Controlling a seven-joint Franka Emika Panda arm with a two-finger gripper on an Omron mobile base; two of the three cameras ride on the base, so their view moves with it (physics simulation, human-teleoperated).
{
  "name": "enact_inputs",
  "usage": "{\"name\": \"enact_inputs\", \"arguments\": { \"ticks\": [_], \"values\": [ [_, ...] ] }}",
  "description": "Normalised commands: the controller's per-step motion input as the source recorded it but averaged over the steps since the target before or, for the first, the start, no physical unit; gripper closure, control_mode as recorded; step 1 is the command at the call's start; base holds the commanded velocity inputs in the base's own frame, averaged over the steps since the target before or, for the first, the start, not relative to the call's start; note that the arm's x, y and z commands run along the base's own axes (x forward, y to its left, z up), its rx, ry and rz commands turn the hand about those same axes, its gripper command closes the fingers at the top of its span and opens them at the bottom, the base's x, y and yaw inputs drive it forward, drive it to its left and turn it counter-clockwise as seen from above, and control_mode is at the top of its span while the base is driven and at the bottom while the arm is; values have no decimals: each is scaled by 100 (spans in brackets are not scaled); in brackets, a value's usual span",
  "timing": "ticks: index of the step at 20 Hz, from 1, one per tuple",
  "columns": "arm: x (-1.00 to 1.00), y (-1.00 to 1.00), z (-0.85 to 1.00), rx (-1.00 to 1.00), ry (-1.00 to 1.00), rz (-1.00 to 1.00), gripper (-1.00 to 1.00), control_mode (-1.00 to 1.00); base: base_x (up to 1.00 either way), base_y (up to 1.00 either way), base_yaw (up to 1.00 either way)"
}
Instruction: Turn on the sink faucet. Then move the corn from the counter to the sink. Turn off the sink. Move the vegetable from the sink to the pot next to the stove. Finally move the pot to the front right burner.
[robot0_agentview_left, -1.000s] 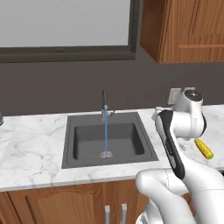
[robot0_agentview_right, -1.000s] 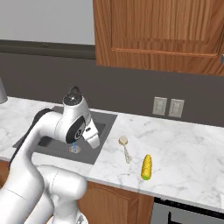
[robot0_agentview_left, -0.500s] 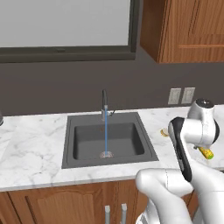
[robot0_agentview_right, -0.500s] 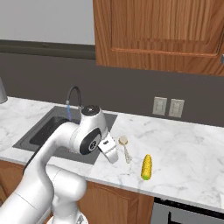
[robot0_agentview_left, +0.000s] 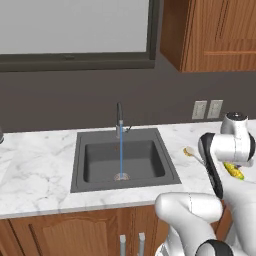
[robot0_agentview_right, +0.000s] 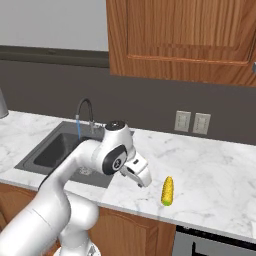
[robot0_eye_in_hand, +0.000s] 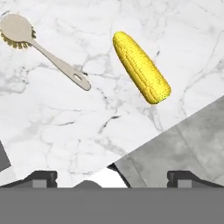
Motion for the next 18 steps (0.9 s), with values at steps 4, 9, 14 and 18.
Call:
{"name": "enact_inputs", "arguments": {
  "ticks": [4, 9, 14, 18],
  "values": [
    [0, -63, -23, 0, 6, 24, -100, -100, 0, 0, 0],
    [3, -61, -36, 0, 4, 24, -100, -100, 0, 0, 0],
    [15, -47, -28, 1, 0, 22, -100, -100, 0, 0, 0],
    [25, -8, -20, 0, -8, 8, -100, -100, 0, 0, 0]
  ]
}}
